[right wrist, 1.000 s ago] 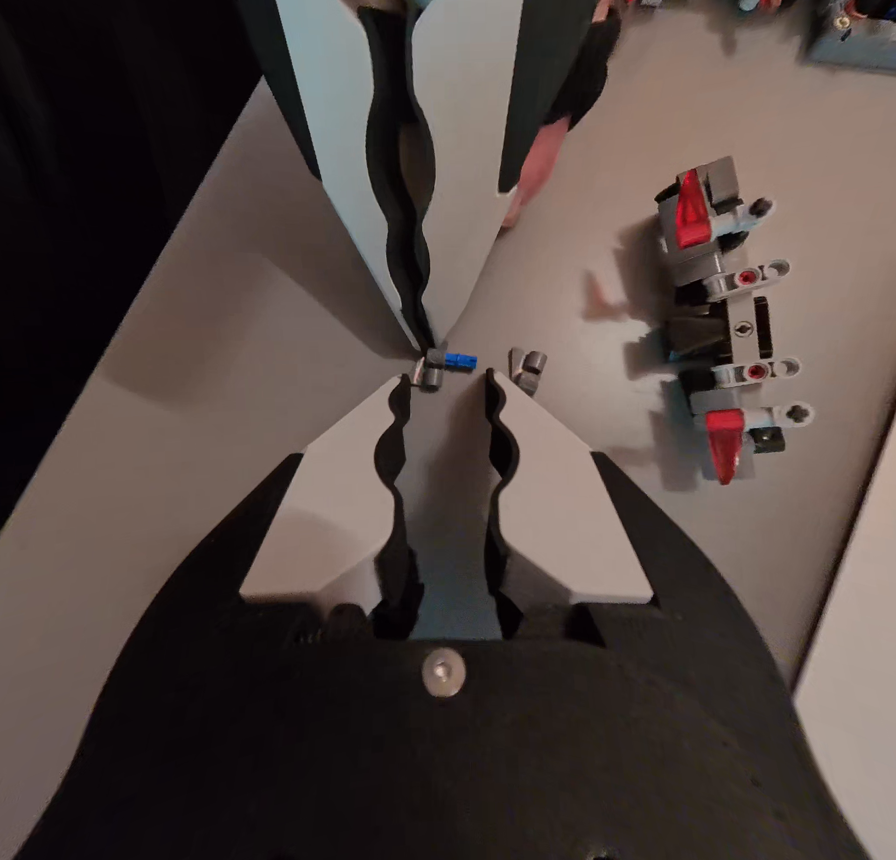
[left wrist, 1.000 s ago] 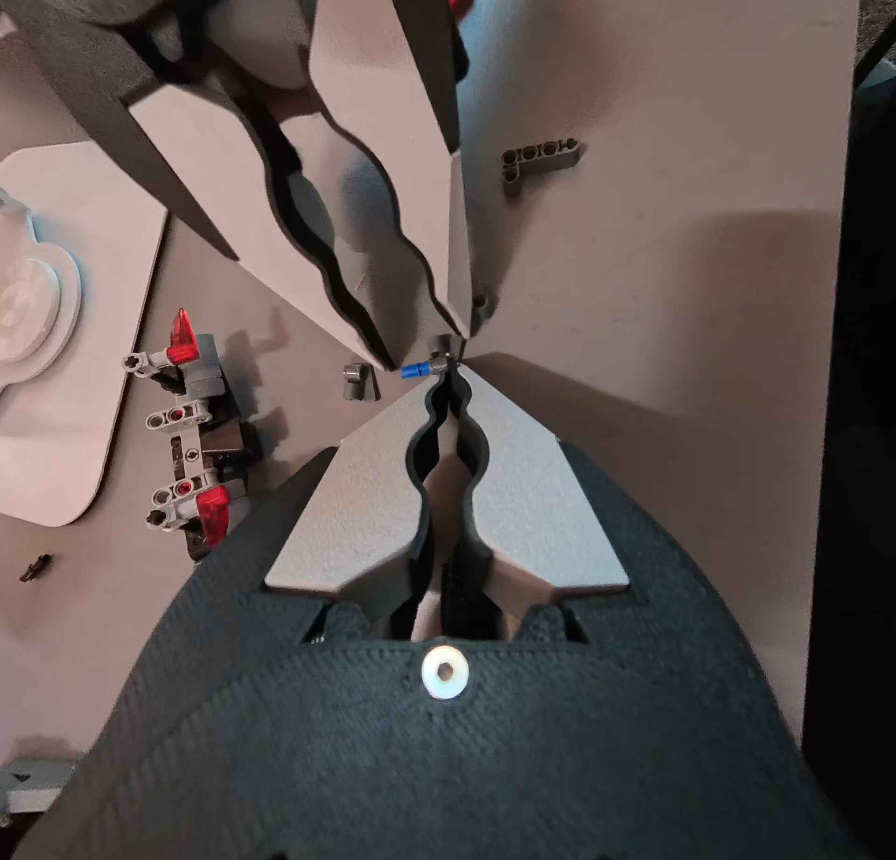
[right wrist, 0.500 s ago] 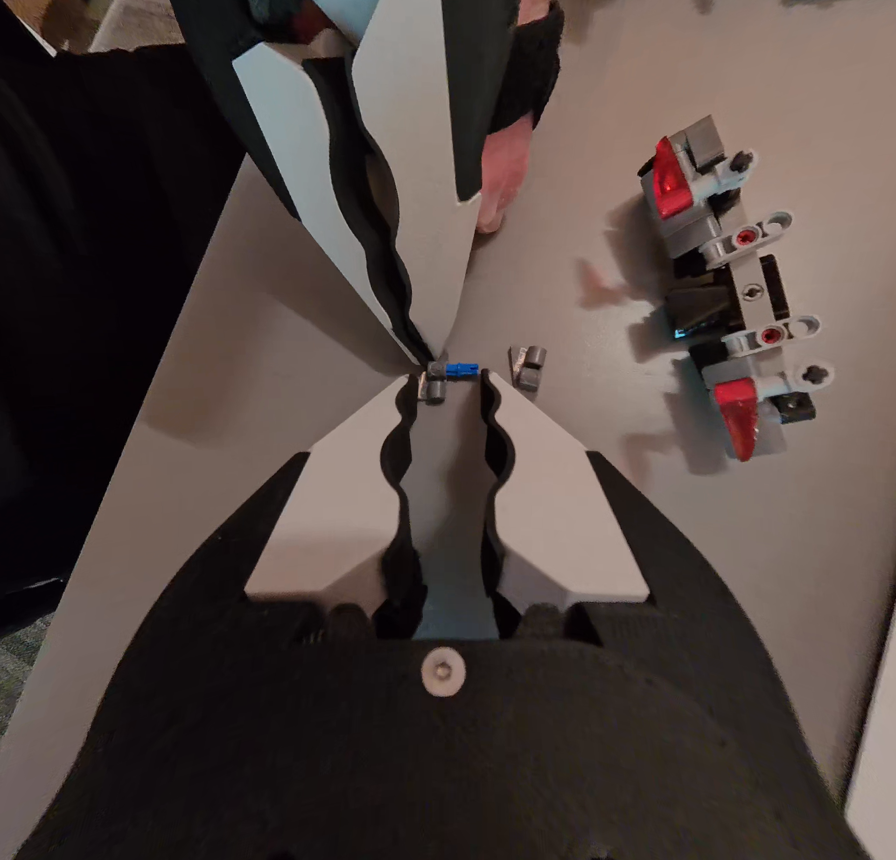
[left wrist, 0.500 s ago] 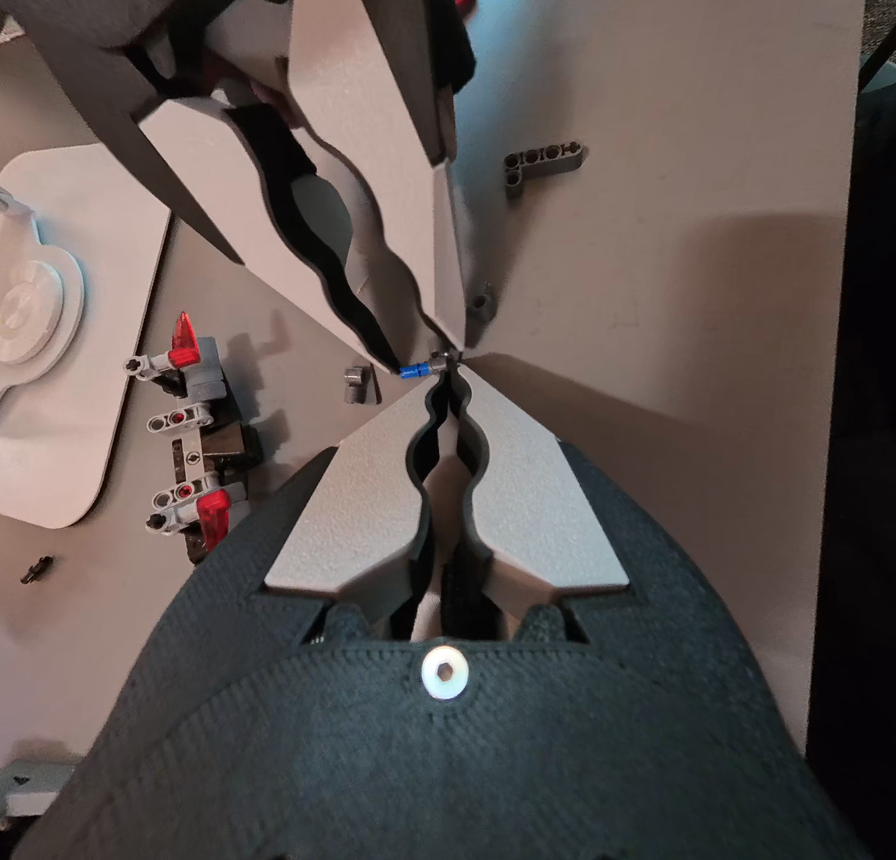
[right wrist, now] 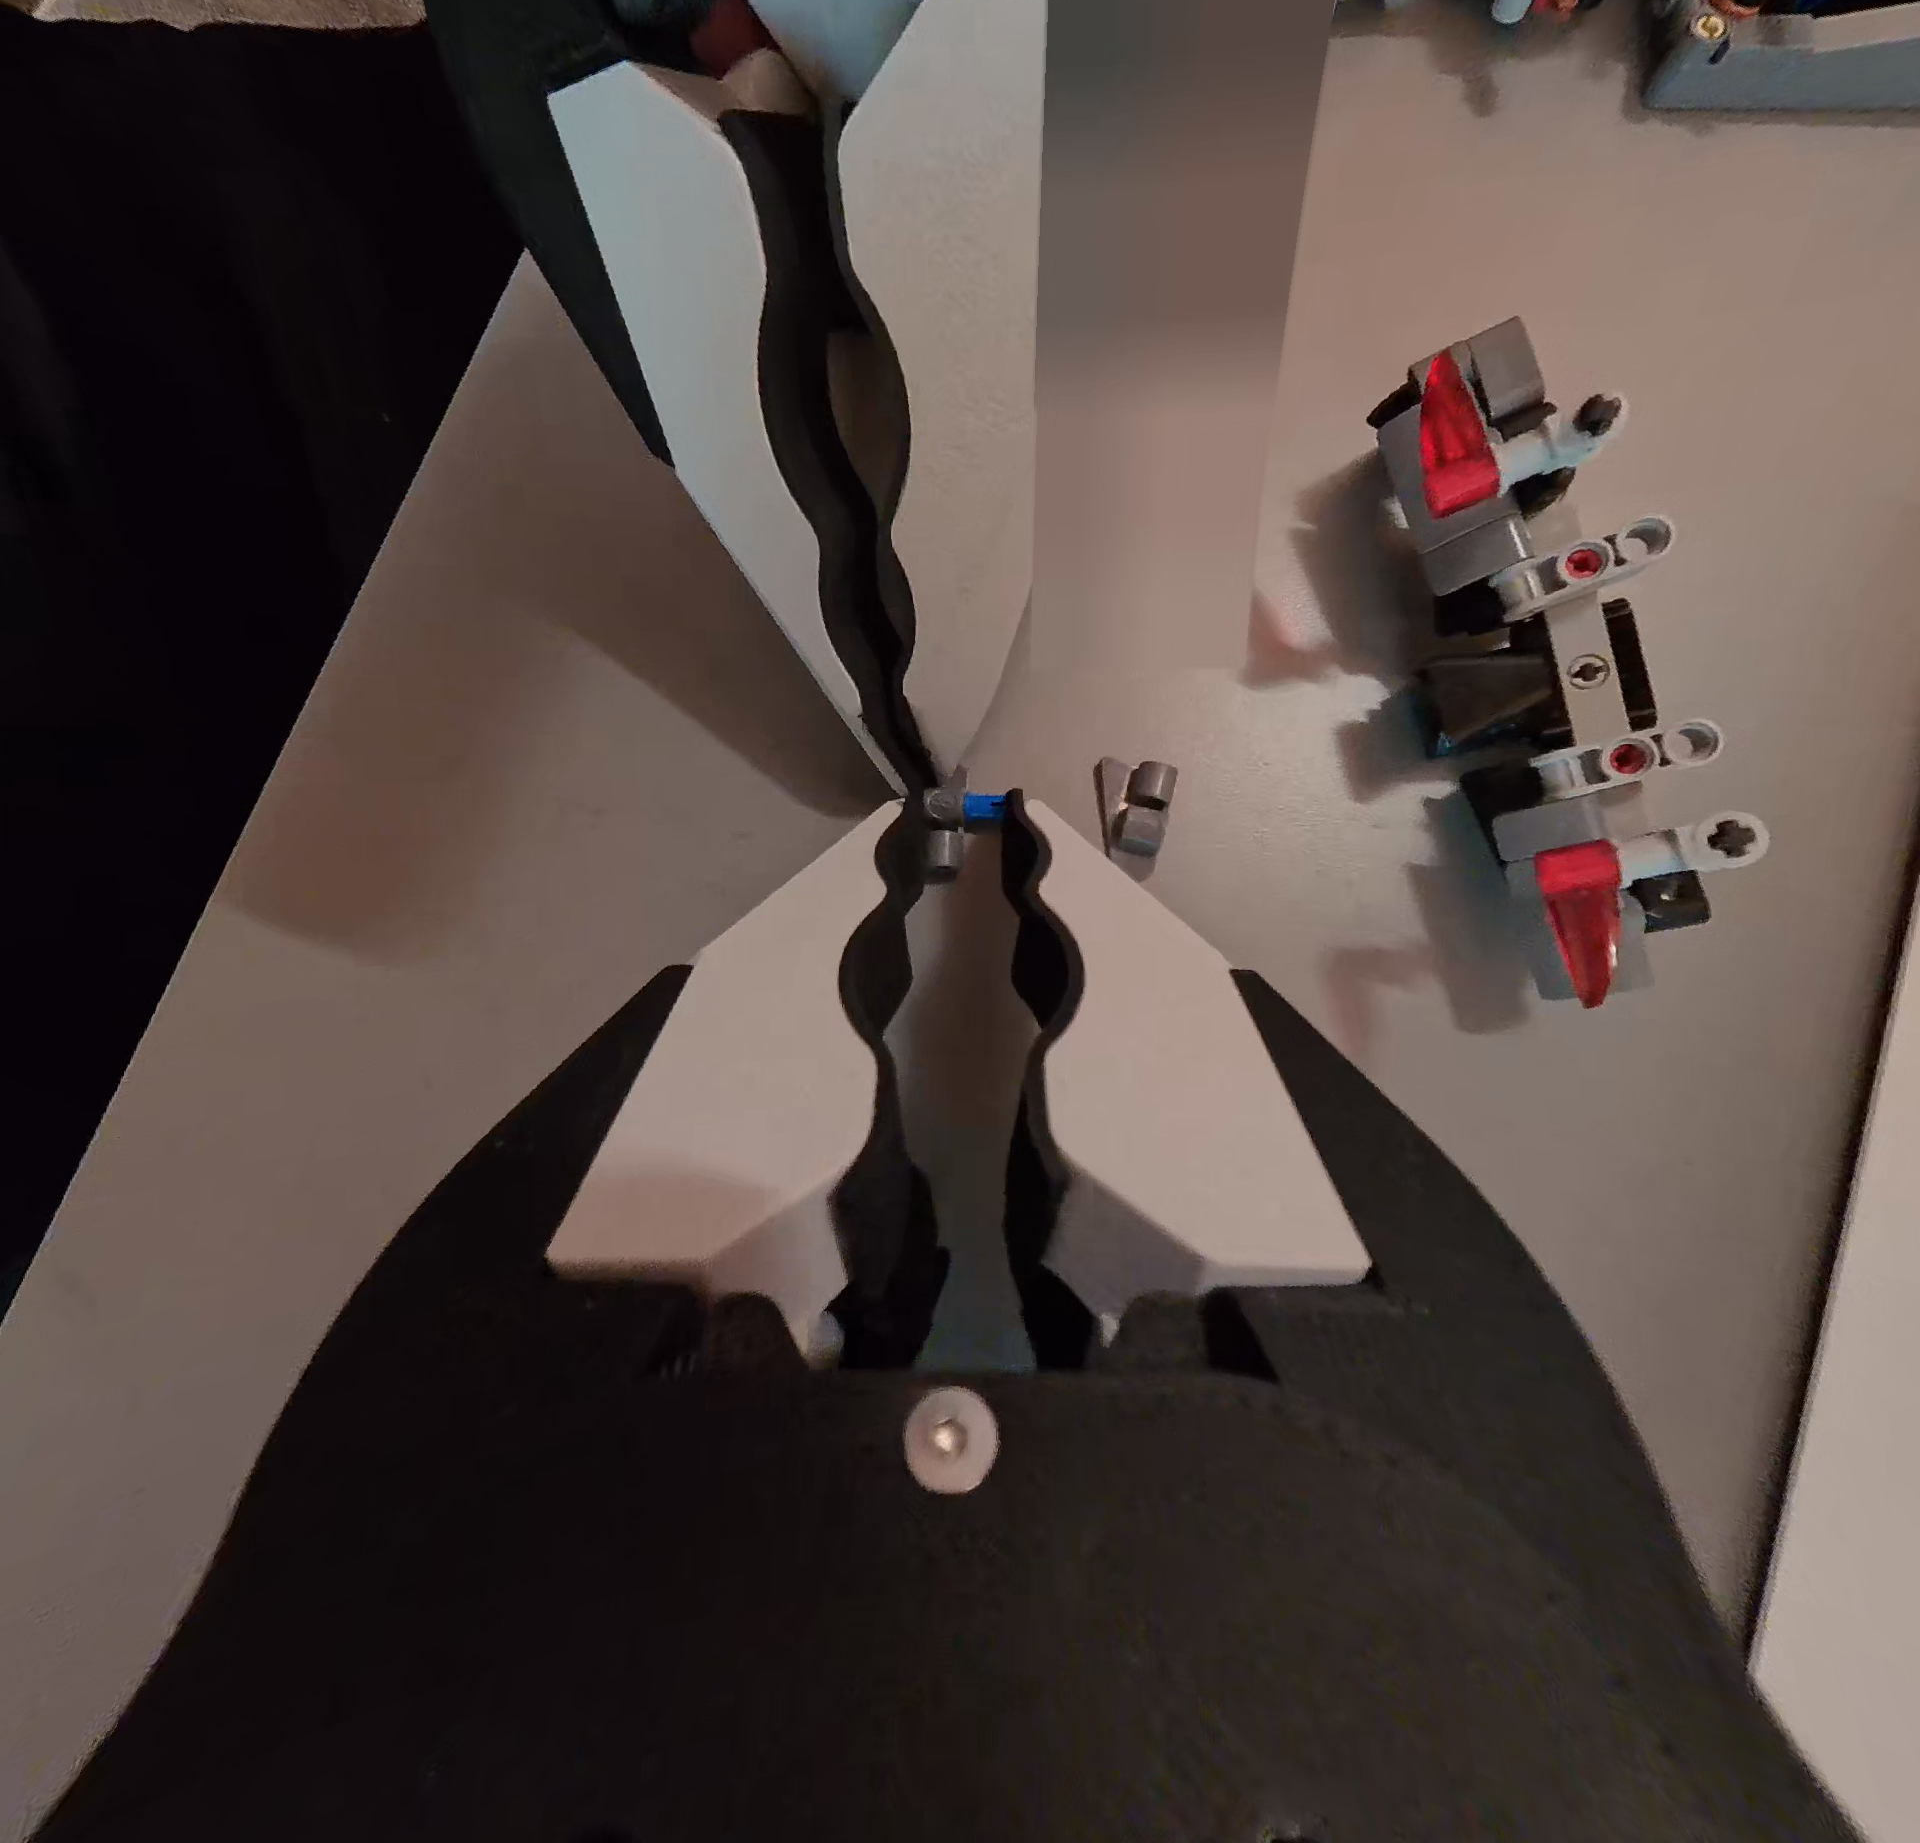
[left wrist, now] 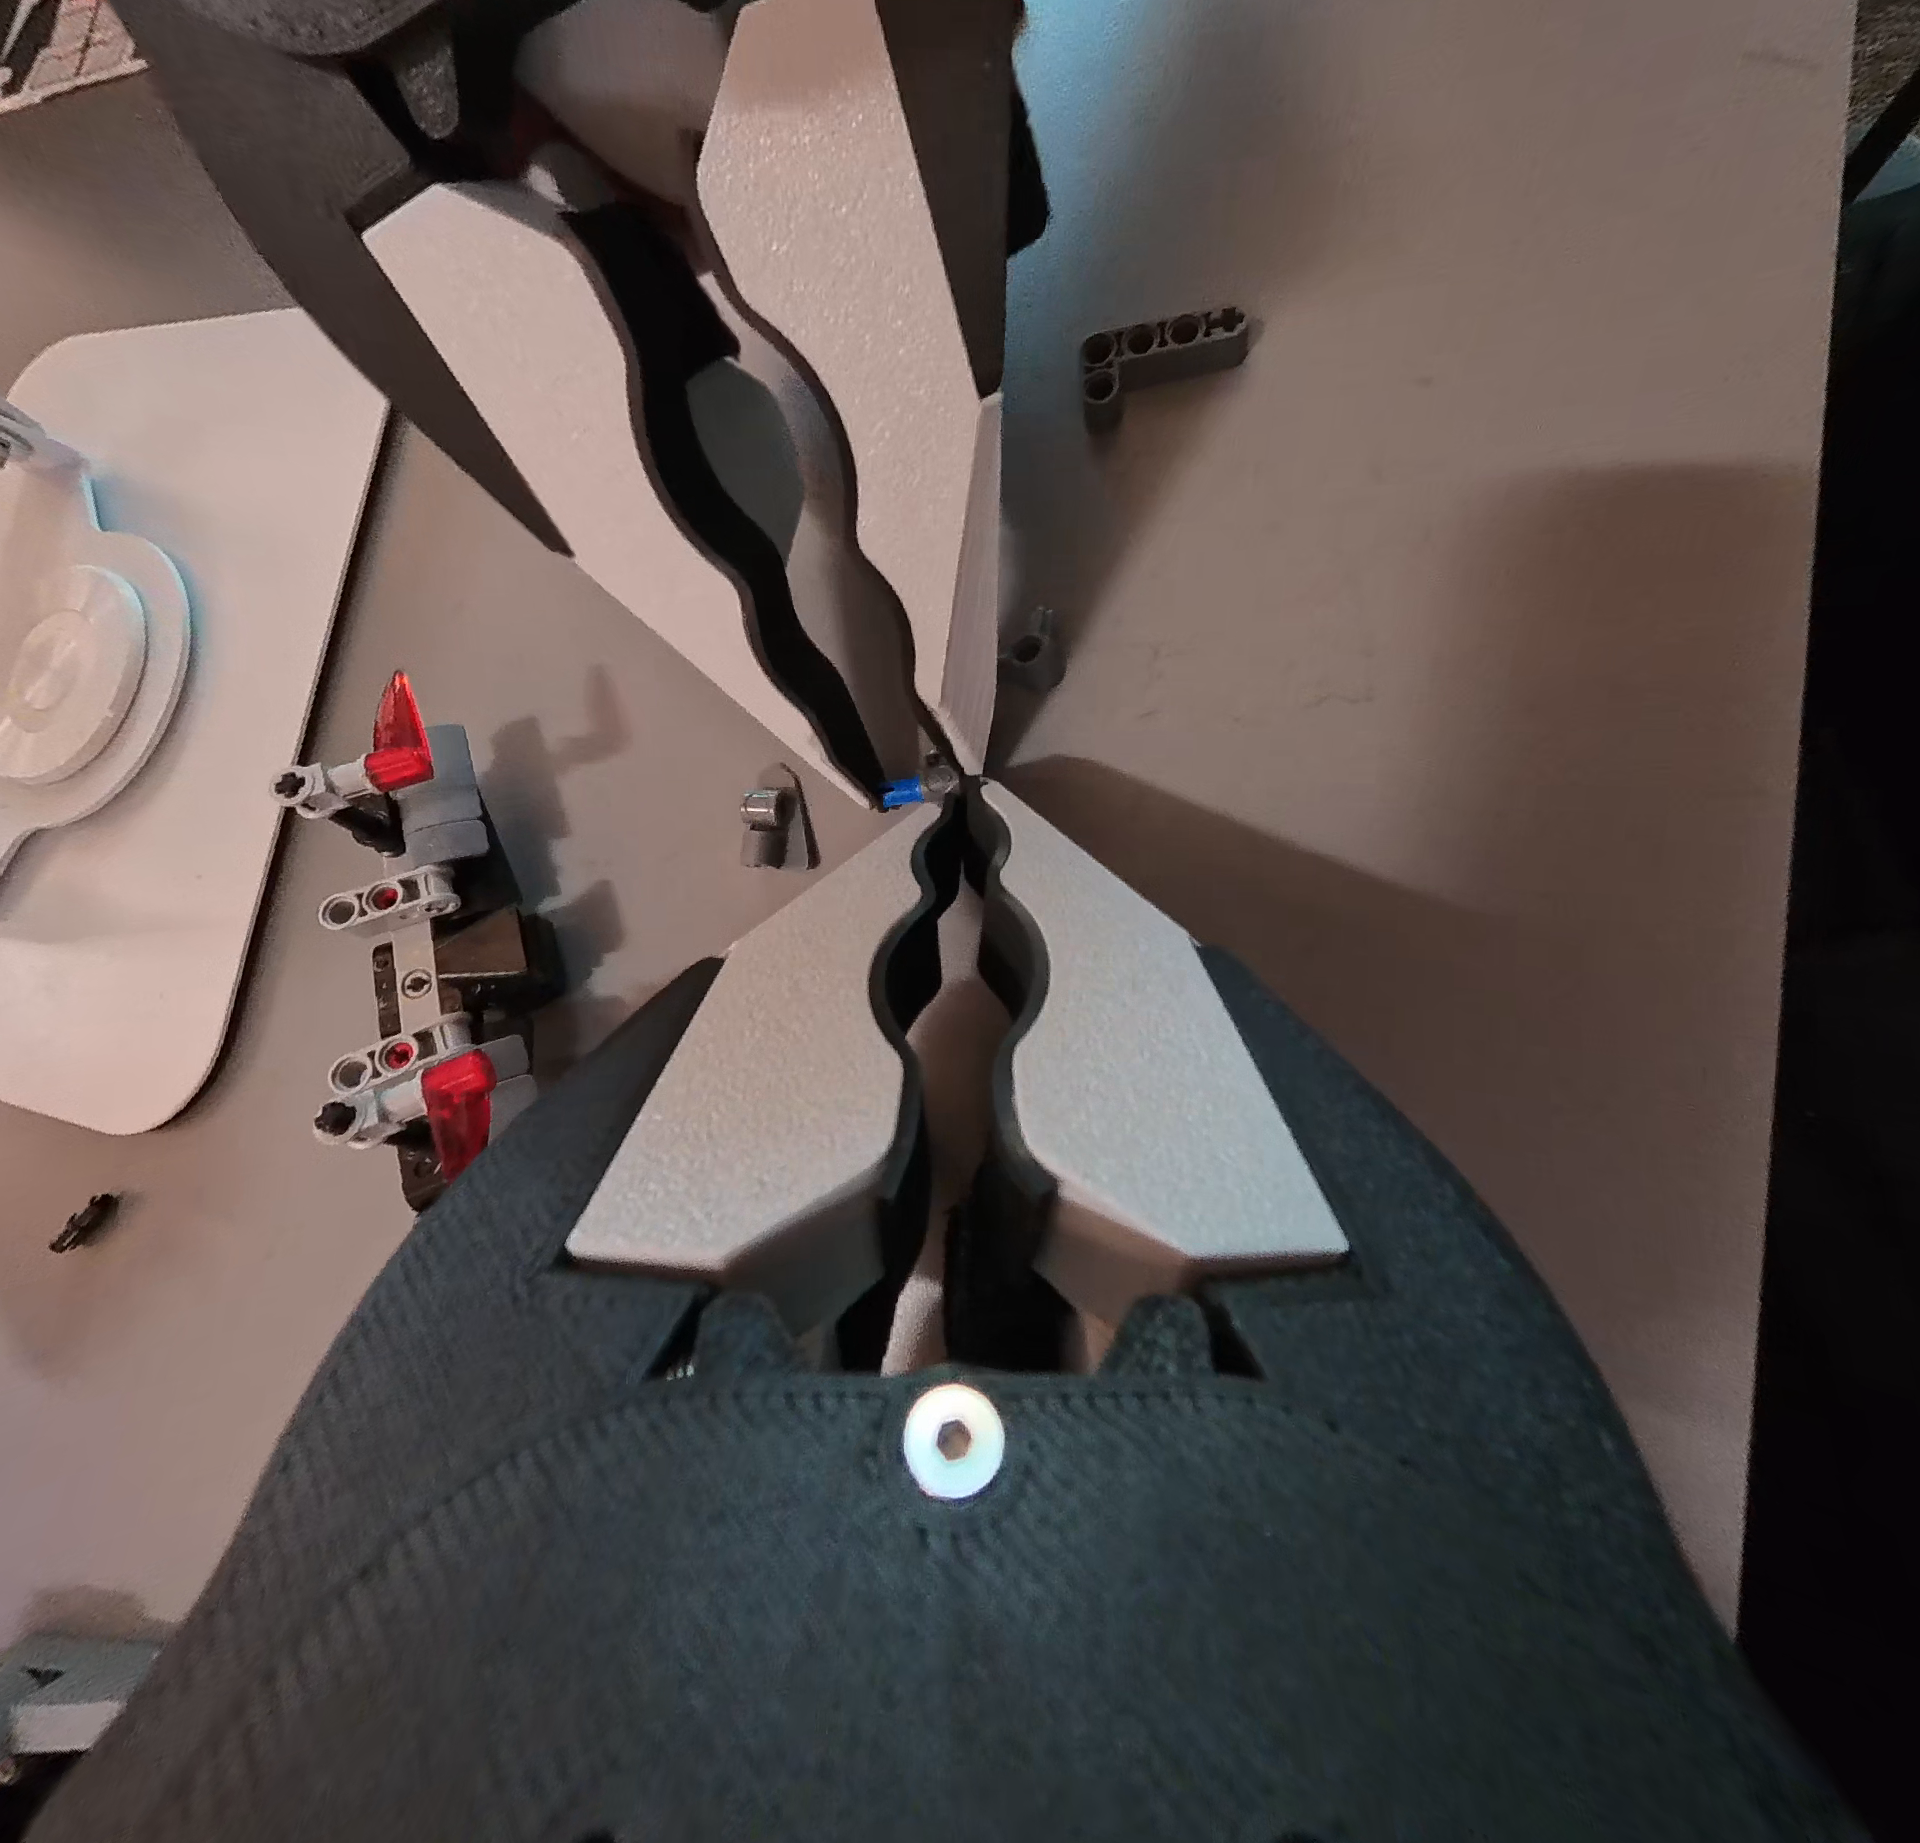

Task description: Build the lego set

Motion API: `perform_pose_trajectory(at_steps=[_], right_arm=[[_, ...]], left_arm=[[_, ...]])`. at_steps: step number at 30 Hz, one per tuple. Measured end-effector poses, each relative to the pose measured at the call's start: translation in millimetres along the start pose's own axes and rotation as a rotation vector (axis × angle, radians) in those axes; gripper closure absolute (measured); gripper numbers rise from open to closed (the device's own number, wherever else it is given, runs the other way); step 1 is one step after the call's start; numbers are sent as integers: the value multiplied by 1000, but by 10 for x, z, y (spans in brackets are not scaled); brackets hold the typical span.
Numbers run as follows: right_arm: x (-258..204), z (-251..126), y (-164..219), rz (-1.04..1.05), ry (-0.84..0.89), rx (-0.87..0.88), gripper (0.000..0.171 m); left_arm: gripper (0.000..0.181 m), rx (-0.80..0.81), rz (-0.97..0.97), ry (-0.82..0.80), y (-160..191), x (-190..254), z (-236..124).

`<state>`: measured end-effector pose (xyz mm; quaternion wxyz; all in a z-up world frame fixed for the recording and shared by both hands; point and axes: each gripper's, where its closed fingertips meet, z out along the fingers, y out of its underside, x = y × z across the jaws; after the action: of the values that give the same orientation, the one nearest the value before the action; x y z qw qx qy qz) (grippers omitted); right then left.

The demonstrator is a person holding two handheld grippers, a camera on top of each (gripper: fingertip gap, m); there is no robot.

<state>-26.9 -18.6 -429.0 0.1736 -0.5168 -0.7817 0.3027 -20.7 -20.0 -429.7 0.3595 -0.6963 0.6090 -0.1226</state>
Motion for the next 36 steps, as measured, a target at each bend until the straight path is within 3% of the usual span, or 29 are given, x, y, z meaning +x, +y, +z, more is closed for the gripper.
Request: perform_pose_trajectory(at_steps=[1,7,14,21,24,28,36], right_arm=[[0,1,1,-8,4,-2,159],[15,-2,-4,17,14,9,159],[147,-204,-109,129,93,56,159],[139,-451,-345,375,-17,235,159],[90,-525,-448,423,-61,285,159],[37,-565,-502,456,-80,296,159],[36,-685,-578,571,-150,360,159]], left_arm=[[181,0,1,1,-1,1,0],[181,-14,13,-25,-2,-6,0],[171,36,53,-302,-115,-212,-233],[159,100,139,-558,-276,-309,-433],[161,103,182,-604,-348,-307,-436],[177,120,223,-663,-431,-352,-498],[181,138,229,-680,-530,-371,-554]])
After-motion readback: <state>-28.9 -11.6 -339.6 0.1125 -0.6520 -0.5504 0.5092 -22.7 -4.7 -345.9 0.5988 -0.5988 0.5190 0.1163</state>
